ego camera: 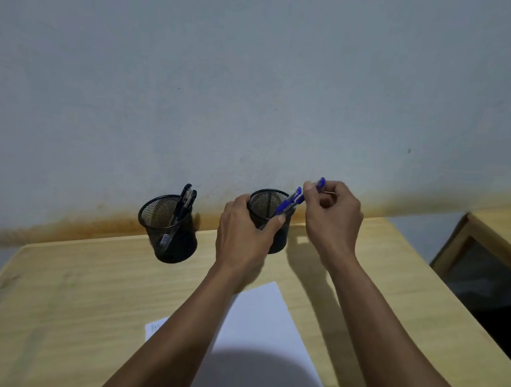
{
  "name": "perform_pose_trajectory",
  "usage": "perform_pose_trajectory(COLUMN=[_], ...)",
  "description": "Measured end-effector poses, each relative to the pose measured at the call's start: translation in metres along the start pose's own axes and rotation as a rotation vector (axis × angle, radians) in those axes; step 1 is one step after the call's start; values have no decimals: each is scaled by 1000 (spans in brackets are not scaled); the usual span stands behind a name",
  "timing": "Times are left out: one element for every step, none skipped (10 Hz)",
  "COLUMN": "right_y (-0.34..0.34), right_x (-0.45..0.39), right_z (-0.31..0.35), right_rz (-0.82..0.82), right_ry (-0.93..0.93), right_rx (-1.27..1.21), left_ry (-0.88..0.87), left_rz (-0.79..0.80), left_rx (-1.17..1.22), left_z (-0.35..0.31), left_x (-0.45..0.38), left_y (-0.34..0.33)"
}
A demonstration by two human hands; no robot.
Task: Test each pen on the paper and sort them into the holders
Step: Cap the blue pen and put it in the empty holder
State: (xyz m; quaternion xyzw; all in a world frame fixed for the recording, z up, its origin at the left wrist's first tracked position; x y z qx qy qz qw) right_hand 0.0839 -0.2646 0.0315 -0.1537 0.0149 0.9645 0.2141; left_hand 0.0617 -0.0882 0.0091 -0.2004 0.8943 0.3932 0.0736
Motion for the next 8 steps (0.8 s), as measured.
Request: perform_pose_trajectory(right_y=[-8,-14,-18,-21,-22,-21,-20,-17], right_x=[-1,-3,-3,-2,-1,1,1,2], right_z=[-14,-23,-29,-33,-36,-36,-37,-33], right_rz=[30,43,18,-10,-16,-26,-16,-23], right_ry=[-73,-131,-149,-167,-183,-185,-200,-185], right_rx=[9,12,30,25,28,31,27,41], left_ry=[-2,4,9,13,18,10,26,16], left_rz=[2,-11,-21,-6,10,9,20,21], left_rx=[19,22,25,35,31,19,17,23], left_z=[4,8,9,10,10,9,11,11], left_x=[-3,-6,-7,-7,-7,-8,-9,-10], left_y=[-5,-9,-10,-12,-12,-11,-13,-12])
Point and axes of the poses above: each hand's wrist, its own x-axis away from the middle knuckle, its own y-axis out of the back of the hand, z = x × y, the point moved 6 cm from there along -x, towards the middle knuckle, and after that the axes turned 12 degrees about -x, right-handed, at the moved point
